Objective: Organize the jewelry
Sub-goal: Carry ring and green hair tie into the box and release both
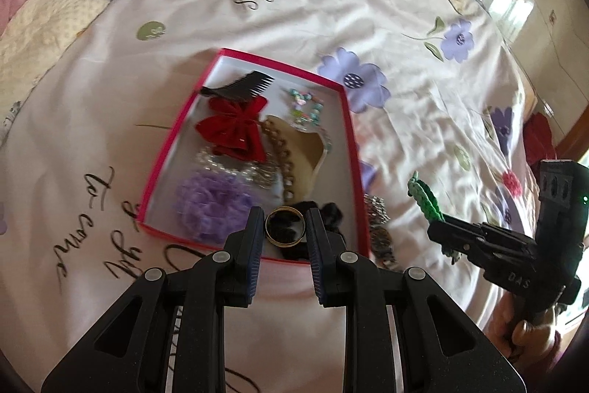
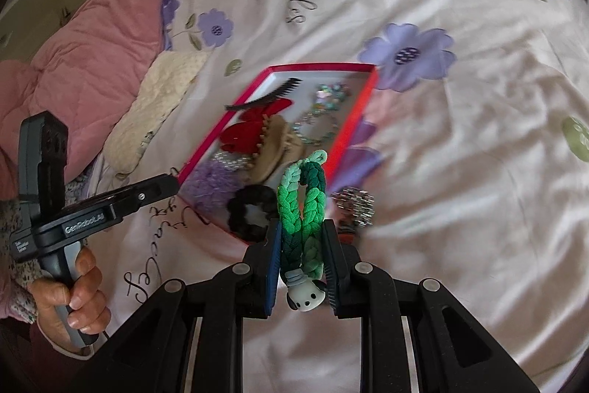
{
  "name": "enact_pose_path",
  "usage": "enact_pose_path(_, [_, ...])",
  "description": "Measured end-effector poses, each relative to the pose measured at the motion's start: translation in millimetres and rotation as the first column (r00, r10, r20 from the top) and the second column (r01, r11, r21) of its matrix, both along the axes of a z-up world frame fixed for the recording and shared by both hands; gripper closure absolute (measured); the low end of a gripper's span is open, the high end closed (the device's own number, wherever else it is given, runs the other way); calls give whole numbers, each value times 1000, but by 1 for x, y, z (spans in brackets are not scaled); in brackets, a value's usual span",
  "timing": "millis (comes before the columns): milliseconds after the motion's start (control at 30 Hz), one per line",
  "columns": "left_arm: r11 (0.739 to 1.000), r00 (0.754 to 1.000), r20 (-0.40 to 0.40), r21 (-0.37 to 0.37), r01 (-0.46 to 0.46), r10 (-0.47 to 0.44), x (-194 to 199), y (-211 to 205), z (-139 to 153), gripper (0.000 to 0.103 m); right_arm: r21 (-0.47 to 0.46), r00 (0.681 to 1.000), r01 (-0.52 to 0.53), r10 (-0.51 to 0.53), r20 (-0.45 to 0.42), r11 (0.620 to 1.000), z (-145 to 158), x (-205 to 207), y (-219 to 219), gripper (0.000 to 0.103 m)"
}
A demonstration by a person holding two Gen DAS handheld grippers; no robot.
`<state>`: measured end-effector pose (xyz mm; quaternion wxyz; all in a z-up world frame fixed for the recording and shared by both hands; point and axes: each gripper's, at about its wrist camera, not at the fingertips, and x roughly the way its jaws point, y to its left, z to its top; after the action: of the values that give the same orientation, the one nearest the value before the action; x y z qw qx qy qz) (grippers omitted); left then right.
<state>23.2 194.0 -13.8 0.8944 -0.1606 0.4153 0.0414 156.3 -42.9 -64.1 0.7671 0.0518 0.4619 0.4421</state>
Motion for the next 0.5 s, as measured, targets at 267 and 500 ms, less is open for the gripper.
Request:
enact_pose_path(267, [999,999,5,9,-34,34,9,22,-2,82,11,999,-48,48,-2,999,1,0,33,82])
enact_pose_path(500, [998,999,8,44,-36,36,44,33,-2,82,7,995,-97,97,-24,995,-7,1,65,82])
